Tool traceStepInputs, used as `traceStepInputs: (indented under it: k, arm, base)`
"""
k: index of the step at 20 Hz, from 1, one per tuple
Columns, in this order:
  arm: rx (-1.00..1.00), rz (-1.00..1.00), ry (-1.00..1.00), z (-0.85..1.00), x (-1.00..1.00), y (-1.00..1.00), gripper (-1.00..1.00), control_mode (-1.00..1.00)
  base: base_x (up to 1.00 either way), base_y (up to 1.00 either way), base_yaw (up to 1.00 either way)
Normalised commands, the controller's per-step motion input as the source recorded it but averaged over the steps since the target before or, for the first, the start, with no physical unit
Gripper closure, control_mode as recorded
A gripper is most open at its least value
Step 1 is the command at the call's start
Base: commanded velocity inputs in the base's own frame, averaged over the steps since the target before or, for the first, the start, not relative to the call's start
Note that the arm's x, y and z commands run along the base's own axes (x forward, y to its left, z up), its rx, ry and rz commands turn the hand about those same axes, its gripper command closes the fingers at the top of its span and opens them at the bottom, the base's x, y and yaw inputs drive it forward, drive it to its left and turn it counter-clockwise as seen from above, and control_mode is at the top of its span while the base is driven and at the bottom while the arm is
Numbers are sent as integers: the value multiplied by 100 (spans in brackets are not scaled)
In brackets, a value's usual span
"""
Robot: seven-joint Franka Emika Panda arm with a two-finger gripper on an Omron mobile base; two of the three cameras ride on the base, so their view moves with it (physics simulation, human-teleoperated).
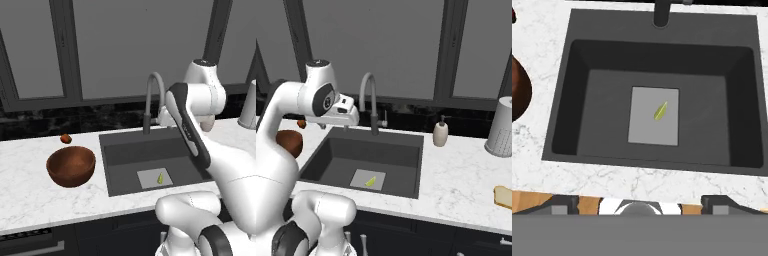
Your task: Pick the lemon wedge from the sink and place it in the bowl. Then pick the bowl and place it in the microwave. Then close the microwave door and press the start button.
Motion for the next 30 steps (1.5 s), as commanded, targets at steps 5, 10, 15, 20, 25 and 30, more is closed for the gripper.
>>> traceStepInputs:
  k: [5,10,15,20,25,30]
  arm:
    - [0,0,2,-39,-19,-15,-100,-100]
    - [0,0,3,-36,0,-18,-100,-100]
    - [0,0,0,-20,0,-9,-100,-100]
    - [0,0,0,-45,3,0,-100,-100]
    - [0,0,0,-68,3,-4,-100,-100]
    - [0,0,0,-55,8,-21,-100,-100]
  base:
    - [0,0,0]
    - [0,0,0]
    - [0,0,0]
    - [0,0,0]
    - [0,0,0]
    - [0,0,0]
